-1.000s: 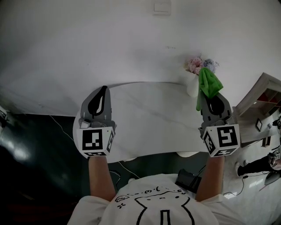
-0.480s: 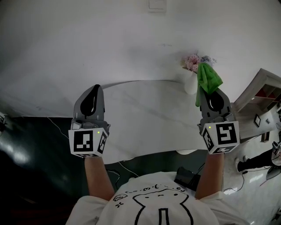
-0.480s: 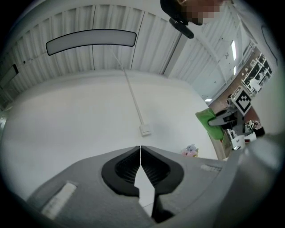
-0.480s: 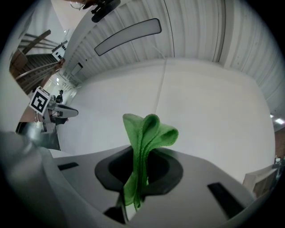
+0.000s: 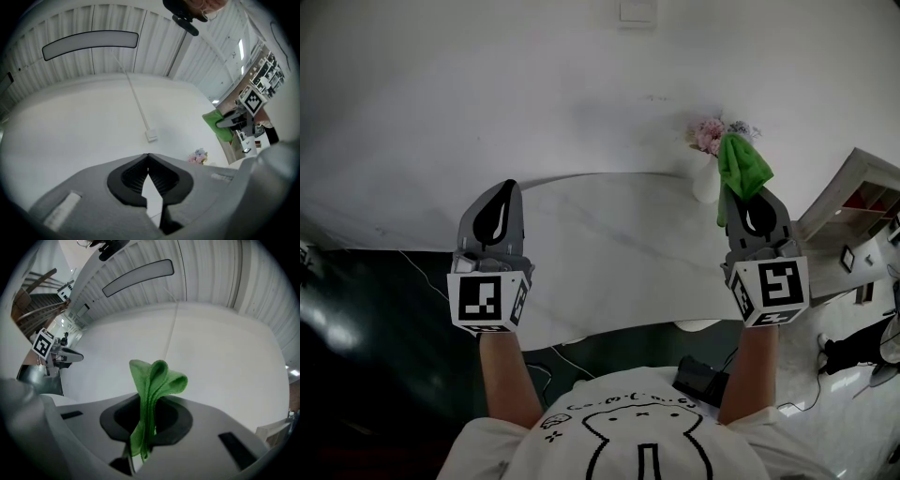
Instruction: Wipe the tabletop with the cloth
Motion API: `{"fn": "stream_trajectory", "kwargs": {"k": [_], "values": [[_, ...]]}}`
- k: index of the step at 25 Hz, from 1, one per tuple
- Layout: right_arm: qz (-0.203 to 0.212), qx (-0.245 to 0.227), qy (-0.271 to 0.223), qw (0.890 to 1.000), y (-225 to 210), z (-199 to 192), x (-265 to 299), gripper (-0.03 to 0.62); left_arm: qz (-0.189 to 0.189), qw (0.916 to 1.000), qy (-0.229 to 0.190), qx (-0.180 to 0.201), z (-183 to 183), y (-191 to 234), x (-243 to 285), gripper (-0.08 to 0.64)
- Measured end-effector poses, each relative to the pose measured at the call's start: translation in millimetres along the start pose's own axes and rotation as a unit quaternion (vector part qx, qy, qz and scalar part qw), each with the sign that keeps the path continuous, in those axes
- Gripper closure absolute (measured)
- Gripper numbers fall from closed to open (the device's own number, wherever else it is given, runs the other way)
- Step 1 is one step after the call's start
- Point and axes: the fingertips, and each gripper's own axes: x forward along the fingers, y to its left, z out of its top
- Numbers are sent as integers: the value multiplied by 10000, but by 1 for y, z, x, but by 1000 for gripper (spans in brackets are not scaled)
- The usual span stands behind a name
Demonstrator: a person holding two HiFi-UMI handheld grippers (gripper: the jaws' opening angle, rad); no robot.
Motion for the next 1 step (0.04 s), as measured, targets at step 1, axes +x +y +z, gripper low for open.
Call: {"fn": "stream_trajectory", "kwargs": {"k": [1], "values": [[-3,-7,-3,10000,0,1,0,546,-55,10000,-1,25,0,-1,0,541]]}}
